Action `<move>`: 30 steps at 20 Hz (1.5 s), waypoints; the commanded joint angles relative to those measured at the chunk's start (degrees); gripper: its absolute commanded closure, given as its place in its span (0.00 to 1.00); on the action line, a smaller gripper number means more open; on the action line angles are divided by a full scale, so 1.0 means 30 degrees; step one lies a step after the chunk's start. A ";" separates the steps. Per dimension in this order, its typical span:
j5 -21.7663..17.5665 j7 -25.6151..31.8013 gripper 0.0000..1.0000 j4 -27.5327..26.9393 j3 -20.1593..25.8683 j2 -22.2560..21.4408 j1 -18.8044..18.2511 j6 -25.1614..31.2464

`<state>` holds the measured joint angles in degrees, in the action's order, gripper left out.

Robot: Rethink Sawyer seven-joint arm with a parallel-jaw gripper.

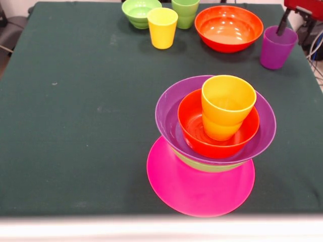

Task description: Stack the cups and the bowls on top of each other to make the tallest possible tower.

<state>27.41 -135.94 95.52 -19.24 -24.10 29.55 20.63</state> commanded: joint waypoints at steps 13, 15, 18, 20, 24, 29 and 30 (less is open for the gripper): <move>0.1886 -0.4297 0.00 0.1558 0.2732 0.1884 0.0484 -0.2761; 0.1956 -0.4194 0.00 0.1477 0.2781 0.2048 0.0431 -0.2982; 0.1960 -0.3952 0.00 0.1462 0.3064 0.2148 0.0178 -0.3281; 0.1994 -0.3881 0.00 0.1442 0.3176 0.2188 0.0115 -0.3339; 0.1938 -0.3668 0.00 0.1397 0.3371 0.2190 0.0022 -0.3418; 0.1558 -0.3239 1.00 0.1194 0.3224 0.2141 0.0056 -0.3681; 0.1616 -0.3296 1.00 0.1103 0.3006 0.2169 0.0154 -0.3456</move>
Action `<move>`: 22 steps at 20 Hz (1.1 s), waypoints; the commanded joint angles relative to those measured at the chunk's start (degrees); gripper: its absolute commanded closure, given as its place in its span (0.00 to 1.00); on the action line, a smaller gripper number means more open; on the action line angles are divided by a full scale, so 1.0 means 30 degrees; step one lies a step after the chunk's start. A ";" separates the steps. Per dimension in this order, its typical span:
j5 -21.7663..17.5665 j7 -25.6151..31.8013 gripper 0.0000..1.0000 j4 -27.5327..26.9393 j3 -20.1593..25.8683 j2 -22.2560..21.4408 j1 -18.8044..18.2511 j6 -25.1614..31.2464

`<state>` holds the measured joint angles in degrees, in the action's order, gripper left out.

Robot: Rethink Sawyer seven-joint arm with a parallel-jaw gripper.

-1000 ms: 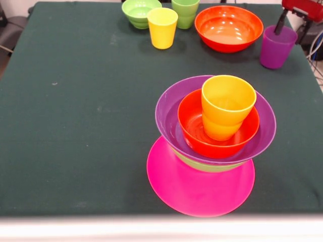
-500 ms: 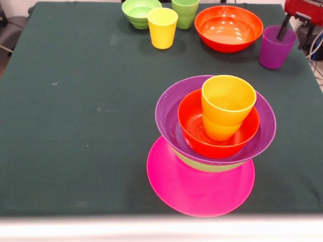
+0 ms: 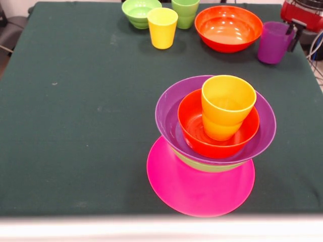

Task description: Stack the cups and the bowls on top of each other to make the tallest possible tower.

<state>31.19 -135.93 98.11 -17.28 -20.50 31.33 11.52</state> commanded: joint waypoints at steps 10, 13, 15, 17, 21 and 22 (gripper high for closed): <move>-0.0397 -0.2525 1.00 -0.0396 0.0255 -0.0939 -0.0676 0.4031; -0.0961 -0.1968 1.00 -0.1129 -0.0523 -0.1891 -0.1010 0.5851; -0.1337 -0.1488 1.00 -0.1660 -0.0773 -0.2422 -0.1339 0.7003; -0.1776 -0.1138 1.00 -0.2366 -0.1153 -0.2821 -0.1537 0.8237; -0.2531 -0.0673 1.00 -0.4033 -0.1372 -0.3301 -0.2174 1.0655; -0.2666 -0.0659 1.00 -0.4395 -0.1366 -0.3399 -0.2289 1.1086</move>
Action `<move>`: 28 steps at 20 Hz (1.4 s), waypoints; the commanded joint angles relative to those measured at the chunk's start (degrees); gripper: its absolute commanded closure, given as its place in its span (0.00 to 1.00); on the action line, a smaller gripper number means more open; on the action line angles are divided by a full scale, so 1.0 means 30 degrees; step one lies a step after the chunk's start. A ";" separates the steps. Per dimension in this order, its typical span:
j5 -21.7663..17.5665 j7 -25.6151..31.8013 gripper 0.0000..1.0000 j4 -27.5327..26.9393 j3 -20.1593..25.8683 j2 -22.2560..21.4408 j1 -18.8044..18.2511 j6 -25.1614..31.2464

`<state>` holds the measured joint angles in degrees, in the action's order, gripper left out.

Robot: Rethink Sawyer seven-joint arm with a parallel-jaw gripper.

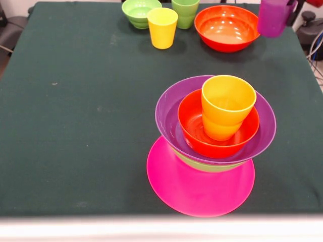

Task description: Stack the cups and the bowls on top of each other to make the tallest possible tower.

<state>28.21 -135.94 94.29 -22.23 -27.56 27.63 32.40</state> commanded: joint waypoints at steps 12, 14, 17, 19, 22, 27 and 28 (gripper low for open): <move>-0.3170 0.0017 1.00 -0.9522 0.0545 0.0298 -0.3088 0.8273; -0.3470 0.0159 1.00 -1.0664 0.0589 0.0629 -0.3469 0.8905; -0.3872 0.0636 1.00 -1.2432 0.0702 0.1441 -0.4141 0.9323; -0.4262 0.1029 1.00 -1.3517 0.0706 0.1971 -0.4597 0.9522; -0.4736 0.1337 1.00 -1.4988 0.0563 0.2606 -0.5091 1.0055; -0.5382 0.1395 1.00 -1.7079 0.0211 0.3488 -0.5578 1.1023; -0.5506 0.1458 1.00 -1.7532 0.0112 0.3672 -0.5675 1.1181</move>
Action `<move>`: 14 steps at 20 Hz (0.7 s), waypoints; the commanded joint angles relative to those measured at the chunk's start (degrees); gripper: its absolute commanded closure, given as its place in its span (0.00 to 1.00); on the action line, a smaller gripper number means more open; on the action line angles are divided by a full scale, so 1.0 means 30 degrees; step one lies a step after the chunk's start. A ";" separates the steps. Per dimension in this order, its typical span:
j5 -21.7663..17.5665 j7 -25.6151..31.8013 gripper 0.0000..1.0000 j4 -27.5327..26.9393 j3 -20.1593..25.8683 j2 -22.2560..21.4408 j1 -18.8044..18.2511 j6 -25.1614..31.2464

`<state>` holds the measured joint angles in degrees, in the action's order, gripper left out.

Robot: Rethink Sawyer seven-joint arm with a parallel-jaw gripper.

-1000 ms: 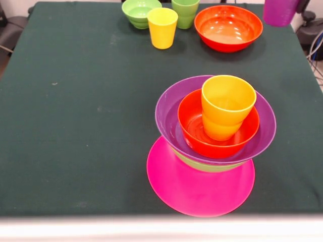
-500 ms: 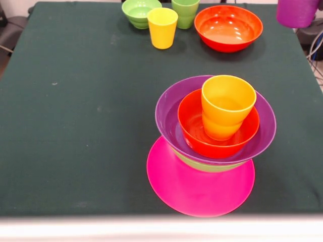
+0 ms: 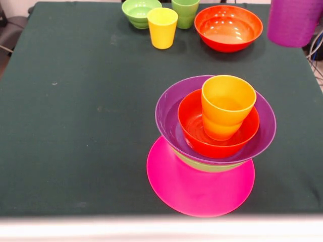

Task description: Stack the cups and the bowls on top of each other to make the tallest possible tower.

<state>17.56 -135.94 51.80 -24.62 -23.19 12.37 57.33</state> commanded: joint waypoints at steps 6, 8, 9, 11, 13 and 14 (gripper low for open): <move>-0.2310 0.1931 1.00 -0.4802 0.1030 0.3139 -0.1200 0.2843; -0.2373 0.1954 1.00 -0.4912 0.1034 0.3215 -0.1249 0.2843; -0.2377 0.1972 1.00 -0.4841 0.1080 0.3196 -0.1262 0.2800; -0.2387 0.1935 1.00 -0.4734 0.1124 0.3193 -0.1289 0.2747; -0.2420 0.1904 1.00 -0.4306 0.1229 0.3110 -0.1297 0.2280; -0.2409 0.1894 1.00 -0.4228 0.1247 0.3121 -0.1313 0.2165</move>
<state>14.48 -135.94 39.59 -24.97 -15.22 9.26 59.16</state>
